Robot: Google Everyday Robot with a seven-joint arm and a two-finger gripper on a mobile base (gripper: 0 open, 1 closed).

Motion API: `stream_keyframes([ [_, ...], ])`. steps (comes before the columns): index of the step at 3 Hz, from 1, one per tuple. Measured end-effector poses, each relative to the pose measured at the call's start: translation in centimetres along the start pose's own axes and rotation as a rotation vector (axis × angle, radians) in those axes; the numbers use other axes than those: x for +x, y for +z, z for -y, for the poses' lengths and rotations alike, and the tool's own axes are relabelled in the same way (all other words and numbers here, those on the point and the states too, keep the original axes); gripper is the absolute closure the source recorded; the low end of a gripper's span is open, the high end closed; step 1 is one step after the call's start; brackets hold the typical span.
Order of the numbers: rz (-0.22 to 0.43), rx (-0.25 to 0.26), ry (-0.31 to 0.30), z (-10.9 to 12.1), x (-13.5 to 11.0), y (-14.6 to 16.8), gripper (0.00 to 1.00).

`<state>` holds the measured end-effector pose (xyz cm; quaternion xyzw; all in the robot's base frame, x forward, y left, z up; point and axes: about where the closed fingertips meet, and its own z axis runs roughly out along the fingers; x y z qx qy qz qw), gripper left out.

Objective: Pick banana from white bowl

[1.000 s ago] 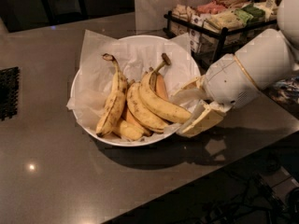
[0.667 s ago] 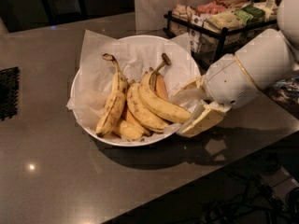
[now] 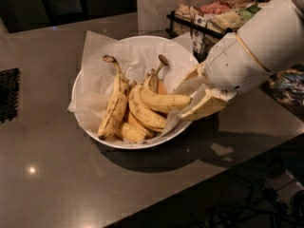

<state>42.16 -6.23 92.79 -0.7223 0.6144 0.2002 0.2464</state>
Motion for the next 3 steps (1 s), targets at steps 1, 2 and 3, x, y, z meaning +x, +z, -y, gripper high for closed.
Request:
stream_keyframes([
  [1, -0.042, -0.024, -0.016, 0.4, -1.1, -0.6, 1.0],
  [2, -0.042, -0.024, -0.016, 0.4, -1.1, -0.6, 1.0],
  [3, 0.011, -0.008, 0.016, 0.0, 0.0, 0.4, 1.0],
])
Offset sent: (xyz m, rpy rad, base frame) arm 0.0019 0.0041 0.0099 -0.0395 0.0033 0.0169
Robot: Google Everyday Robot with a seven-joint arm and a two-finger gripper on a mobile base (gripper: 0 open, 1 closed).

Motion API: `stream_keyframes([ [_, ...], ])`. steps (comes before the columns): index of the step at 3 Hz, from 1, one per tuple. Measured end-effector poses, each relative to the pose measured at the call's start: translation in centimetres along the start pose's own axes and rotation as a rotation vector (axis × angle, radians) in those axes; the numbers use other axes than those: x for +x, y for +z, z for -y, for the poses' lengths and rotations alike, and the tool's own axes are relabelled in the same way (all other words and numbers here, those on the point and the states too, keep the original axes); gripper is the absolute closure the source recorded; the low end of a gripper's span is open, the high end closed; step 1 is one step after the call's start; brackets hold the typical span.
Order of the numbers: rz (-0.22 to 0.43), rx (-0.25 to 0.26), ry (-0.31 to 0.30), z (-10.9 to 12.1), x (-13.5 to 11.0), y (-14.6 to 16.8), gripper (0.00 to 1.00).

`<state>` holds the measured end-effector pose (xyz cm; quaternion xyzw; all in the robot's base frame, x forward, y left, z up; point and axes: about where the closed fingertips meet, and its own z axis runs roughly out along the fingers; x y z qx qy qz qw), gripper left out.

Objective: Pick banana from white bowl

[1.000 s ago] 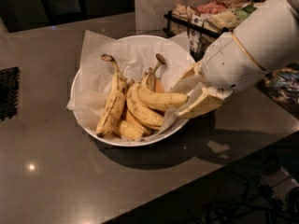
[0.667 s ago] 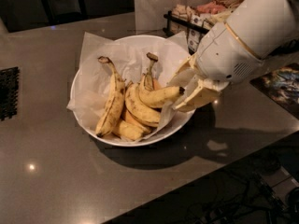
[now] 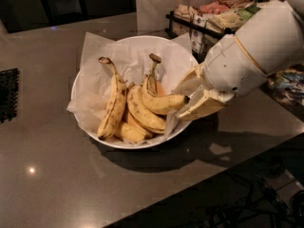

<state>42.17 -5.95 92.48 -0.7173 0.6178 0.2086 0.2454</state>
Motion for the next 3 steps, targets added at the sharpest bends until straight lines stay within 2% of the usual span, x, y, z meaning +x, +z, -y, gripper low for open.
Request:
stream_keyframes([
  [1, 0.081, 0.023, 0.063, -0.99, 1.53, 1.4, 1.0],
  [2, 0.081, 0.023, 0.063, -0.99, 1.53, 1.4, 1.0],
  [3, 0.081, 0.023, 0.063, -0.99, 1.52, 1.4, 0.81],
])
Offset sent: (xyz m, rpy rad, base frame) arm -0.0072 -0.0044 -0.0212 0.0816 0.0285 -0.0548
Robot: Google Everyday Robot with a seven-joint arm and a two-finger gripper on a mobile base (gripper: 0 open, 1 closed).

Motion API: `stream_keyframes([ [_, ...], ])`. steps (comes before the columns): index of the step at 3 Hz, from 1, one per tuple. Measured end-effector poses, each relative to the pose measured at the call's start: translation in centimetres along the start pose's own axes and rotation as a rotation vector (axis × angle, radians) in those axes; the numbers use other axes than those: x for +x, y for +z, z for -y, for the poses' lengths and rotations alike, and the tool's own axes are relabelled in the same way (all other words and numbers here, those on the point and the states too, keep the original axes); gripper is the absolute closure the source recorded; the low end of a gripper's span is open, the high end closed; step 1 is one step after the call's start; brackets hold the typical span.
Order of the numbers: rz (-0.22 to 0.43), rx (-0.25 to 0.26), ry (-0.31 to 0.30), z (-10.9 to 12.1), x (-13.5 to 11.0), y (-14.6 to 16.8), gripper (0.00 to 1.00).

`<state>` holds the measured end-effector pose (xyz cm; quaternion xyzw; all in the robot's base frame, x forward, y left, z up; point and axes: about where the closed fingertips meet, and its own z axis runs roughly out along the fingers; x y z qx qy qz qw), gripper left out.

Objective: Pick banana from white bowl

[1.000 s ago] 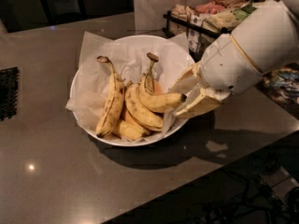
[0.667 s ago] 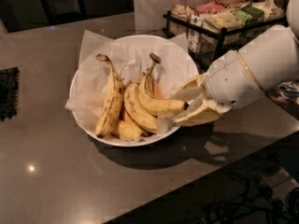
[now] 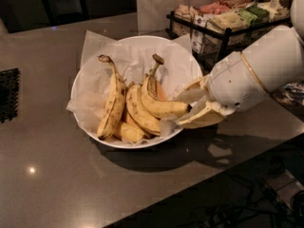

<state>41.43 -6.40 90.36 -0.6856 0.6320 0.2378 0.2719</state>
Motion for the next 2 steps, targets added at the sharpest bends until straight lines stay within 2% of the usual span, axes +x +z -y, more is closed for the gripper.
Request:
stream_keyframes([
  [2, 0.0, 0.0, 0.0, 0.03, -0.3, -0.33, 0.35],
])
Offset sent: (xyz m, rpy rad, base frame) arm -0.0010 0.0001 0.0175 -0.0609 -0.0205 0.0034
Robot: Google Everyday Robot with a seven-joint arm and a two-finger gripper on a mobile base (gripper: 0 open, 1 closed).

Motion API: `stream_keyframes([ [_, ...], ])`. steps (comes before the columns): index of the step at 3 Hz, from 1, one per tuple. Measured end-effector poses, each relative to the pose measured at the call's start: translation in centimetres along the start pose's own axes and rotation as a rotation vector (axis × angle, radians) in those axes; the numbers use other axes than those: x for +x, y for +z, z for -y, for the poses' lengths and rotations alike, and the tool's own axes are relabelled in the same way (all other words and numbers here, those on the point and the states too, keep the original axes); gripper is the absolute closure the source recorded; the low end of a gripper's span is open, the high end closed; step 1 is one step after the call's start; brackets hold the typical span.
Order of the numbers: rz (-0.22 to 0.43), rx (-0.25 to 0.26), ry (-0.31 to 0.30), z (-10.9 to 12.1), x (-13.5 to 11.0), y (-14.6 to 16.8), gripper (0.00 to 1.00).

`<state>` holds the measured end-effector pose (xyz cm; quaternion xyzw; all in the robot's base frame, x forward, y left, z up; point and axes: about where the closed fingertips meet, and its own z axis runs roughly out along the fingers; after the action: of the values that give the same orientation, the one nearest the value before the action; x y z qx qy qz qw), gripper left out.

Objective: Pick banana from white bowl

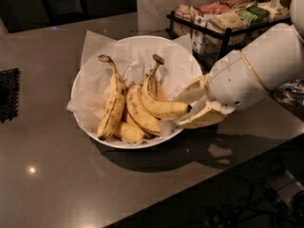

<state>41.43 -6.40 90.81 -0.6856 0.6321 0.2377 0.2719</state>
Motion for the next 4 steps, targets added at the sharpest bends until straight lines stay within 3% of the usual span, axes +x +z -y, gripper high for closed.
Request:
stream_keyframes([
  [1, -0.052, -0.005, -0.01, -0.1, -0.95, -0.77, 0.12],
  [2, -0.055, -0.007, -0.01, -0.11, -0.96, -0.74, 0.0],
  [3, -0.055, -0.007, -0.01, -0.11, -0.97, -0.74, 0.0],
  [4, -0.055, -0.007, -0.01, -0.11, -0.98, -0.72, 0.19],
])
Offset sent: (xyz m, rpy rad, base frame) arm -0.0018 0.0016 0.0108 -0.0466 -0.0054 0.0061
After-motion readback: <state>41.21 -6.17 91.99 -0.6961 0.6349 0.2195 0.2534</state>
